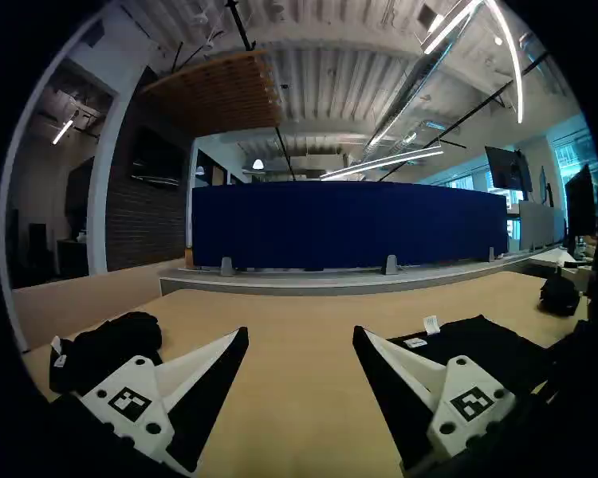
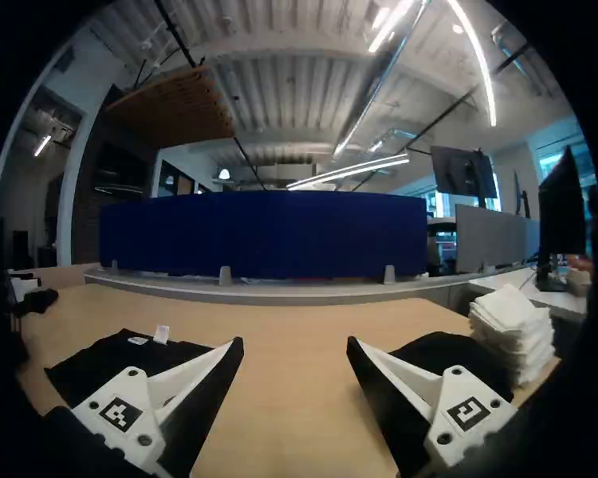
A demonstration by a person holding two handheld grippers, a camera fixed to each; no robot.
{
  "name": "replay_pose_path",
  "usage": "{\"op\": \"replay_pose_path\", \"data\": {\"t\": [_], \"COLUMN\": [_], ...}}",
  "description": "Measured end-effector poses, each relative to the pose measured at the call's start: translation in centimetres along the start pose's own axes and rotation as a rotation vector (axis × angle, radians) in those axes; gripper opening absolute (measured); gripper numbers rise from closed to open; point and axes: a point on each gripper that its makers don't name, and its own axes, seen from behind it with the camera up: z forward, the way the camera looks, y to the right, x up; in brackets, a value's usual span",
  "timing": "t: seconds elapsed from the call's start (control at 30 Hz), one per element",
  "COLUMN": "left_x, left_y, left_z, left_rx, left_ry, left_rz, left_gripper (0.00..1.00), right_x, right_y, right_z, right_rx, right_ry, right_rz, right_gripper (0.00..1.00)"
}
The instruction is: Fold towel
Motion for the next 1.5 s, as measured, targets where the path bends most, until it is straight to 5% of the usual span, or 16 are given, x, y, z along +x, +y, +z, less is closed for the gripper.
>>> {"op": "replay_pose_path", "data": {"t": [0.47,0.97,1.17,1.5], "left_x": [8.4,17.0,17.8,16.7], "left_y": [1.4,2.0,2.9,6.1], "left_z": [-0.9,-1.3,-0.9,-1.0], "left_rx": [-0.009,-0.031,-0.075,-0.235], "left_ry": [0.034,0.003,-0.031,-0.142], "left_rz": [0.008,0.007,0.035,0.077], "left_gripper": [0.97,0.97,0.97,0.97], "right_x": [7.6,17.3,18.2,16.4], "right_y": [-0.4,-0.8,-1.7,-6.1], "right_z": [-0.7,-1.1,-0.7,-1.5], "right_rx": [-0.006,-0.014,0.021,0.226], "right_ry": [0.011,0.023,-0.016,-0.185], "right_rz": [-0.018,-0.027,-0.049,-0.136], "right_gripper": [1.0,1.0,1.0,1.0]}}
